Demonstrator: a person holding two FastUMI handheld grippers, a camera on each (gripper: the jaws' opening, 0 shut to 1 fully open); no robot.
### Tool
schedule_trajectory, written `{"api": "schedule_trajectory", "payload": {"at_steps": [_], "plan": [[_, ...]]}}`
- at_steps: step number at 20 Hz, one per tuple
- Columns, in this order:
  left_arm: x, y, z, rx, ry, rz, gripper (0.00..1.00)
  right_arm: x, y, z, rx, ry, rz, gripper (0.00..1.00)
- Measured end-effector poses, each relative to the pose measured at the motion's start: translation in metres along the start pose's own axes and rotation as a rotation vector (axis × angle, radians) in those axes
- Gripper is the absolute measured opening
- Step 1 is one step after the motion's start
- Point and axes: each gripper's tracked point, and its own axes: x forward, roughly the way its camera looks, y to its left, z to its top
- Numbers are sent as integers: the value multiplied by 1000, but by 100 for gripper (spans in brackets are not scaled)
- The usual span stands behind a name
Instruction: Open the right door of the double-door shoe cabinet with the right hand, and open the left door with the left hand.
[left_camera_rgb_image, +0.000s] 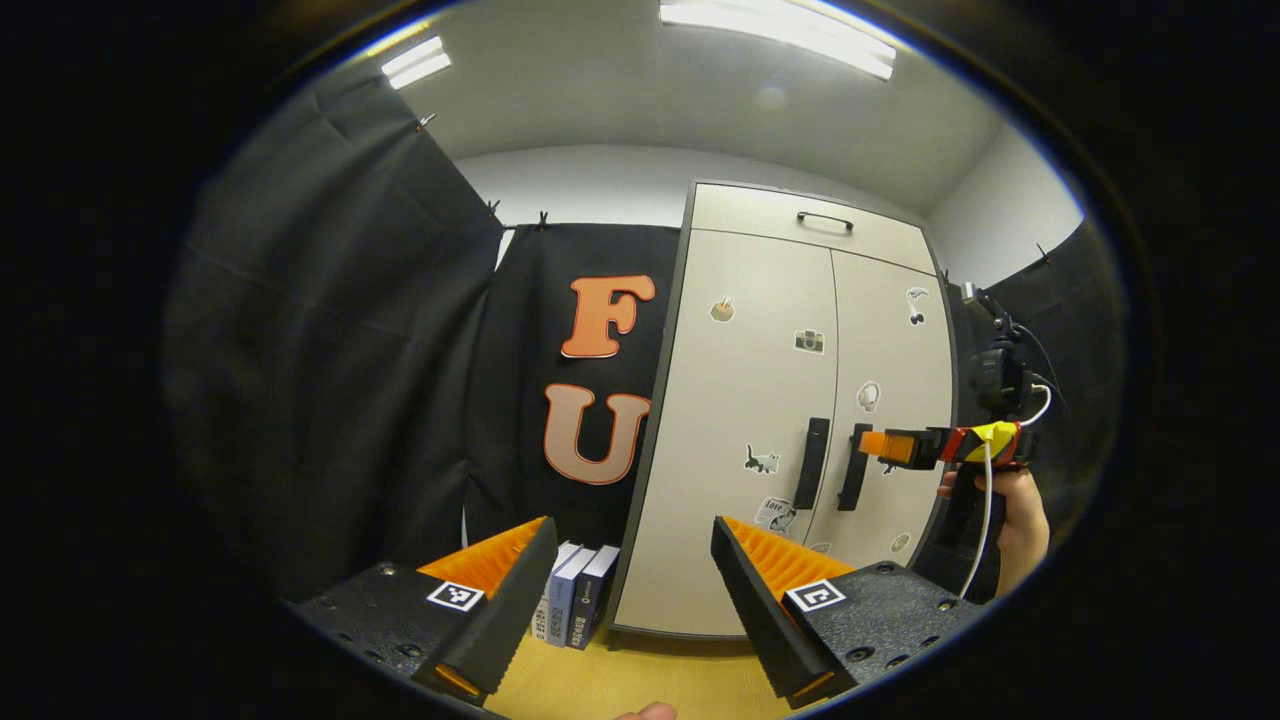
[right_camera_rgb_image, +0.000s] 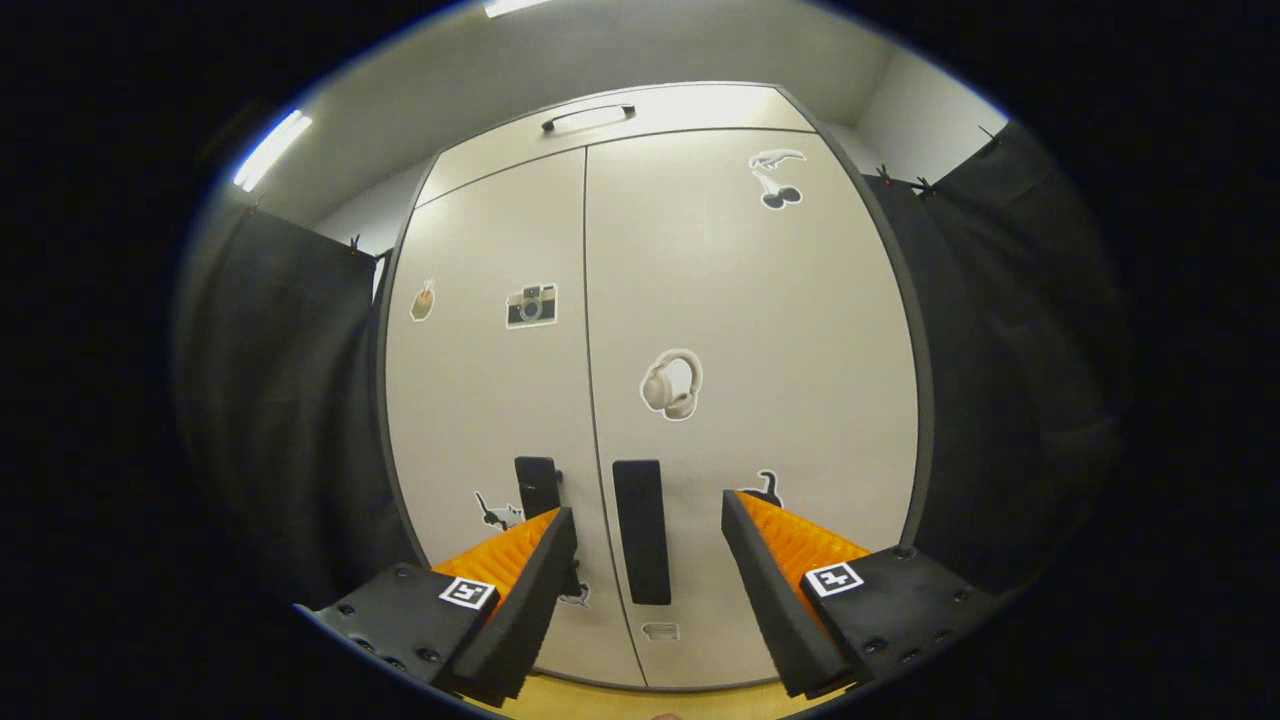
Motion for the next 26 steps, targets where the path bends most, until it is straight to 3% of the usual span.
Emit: {"api": "schedule_trajectory", "payload": {"at_steps": [16, 19, 20, 21, 23, 24, 26], "plan": [[9, 8, -10, 1, 12, 18, 95, 57, -17, -35, 0, 67, -94, 98], [12, 8, -12, 2, 18, 20, 95, 56, -17, -34, -30, 52, -115, 95], [13, 8, -11, 3, 18, 19, 95, 56, -17, -34, -37, 50, -121, 89], [13, 9, -12, 4, 17, 18, 94, 56, -17, -34, -39, 47, -126, 95], [13, 9, -13, 8, 17, 18, 95, 56, -16, -33, -44, 36, -127, 94], [14, 9, -13, 10, 17, 17, 95, 58, -13, -33, -51, 33, -119, 93], [14, 9, -14, 13, 19, 17, 95, 57, 0, -34, -71, 24, -85, 77]]}}
